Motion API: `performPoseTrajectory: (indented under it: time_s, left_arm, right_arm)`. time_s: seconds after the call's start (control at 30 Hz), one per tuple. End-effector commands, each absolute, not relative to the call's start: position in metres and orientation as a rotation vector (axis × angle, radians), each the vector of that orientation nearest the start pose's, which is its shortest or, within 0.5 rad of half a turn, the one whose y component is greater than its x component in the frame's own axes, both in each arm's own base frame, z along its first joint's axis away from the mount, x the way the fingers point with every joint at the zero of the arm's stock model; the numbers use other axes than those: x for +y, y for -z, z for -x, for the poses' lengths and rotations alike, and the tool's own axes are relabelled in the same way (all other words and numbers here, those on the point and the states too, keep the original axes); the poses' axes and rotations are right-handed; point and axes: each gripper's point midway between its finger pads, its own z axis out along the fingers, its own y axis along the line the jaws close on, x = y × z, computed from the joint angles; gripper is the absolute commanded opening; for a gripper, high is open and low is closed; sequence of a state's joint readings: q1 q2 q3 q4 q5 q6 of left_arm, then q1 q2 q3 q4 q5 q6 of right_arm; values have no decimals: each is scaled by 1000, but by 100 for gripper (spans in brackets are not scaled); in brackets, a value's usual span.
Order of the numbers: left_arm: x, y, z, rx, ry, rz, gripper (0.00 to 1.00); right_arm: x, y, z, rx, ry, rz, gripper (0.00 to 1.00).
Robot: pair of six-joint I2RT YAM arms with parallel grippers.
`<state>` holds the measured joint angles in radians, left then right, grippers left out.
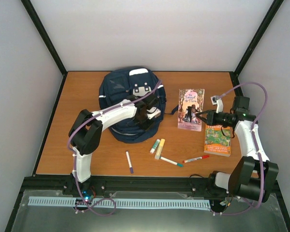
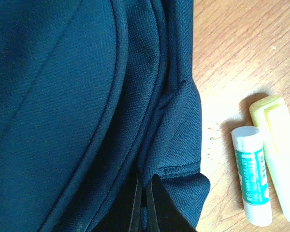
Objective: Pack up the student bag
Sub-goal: Place the book in the student bag.
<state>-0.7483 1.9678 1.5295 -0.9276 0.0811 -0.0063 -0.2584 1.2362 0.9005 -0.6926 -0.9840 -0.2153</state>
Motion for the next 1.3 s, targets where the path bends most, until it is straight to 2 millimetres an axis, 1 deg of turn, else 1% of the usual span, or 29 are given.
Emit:
performPoseTrajectory:
  time_s: [0.0,0.13,0.2,0.27,0.33,0.47,0.6,0.73,0.8,0.83,0.9,1.0,1.03,1.17,1.27]
  left_arm:
    - [-310,-126,-324,2597,243,-1006,1]
    - [-310,-165,-335,2503,228,-958,1]
    - [-309,-182,-340,2467,215,-940,1]
    - [-308,-198,-344,2437,203,-920,1]
    - [-308,-210,-348,2413,198,-903,1]
    - [-308,-235,-352,2360,210,-849,1]
    - [-303,-256,-358,2301,192,-801,1]
    - [-301,-275,-361,2257,177,-789,1]
    - [-300,-284,-364,2237,165,-780,1]
    - [-299,-287,-364,2230,159,-779,1]
    - [-298,-292,-366,2218,150,-773,1]
    - [-294,-299,-368,2200,126,-757,1]
    - [-292,-305,-370,2193,112,-745,1]
    - [-288,-324,-371,2151,98,-729,1]
    - [-286,-334,-371,2129,96,-719,1]
  right_arm:
    - [81,-210,-297,2195,-1207,236,3]
    - [99,-226,-291,2224,-1454,175,3]
    - [105,-230,-289,2247,-1528,144,3]
    - [111,-231,-286,2279,-1565,118,3]
    - [116,-225,-280,2325,-1578,97,3]
    - [125,-207,-265,2415,-1604,43,3]
    - [141,-198,-248,2469,-1655,41,3]
    - [168,-188,-226,2531,-1647,175,3]
    - [184,-189,-215,2535,-1676,258,3]
    - [189,-189,-212,2533,-1690,283,3]
    - [196,-192,-212,2515,-1713,312,3]
    - [199,-198,-223,2512,-1679,323,3]
    - [202,-198,-225,2520,-1687,321,3]
    - [220,-193,-230,2554,-1714,361,3]
    - [242,-193,-232,2570,-1765,449,3]
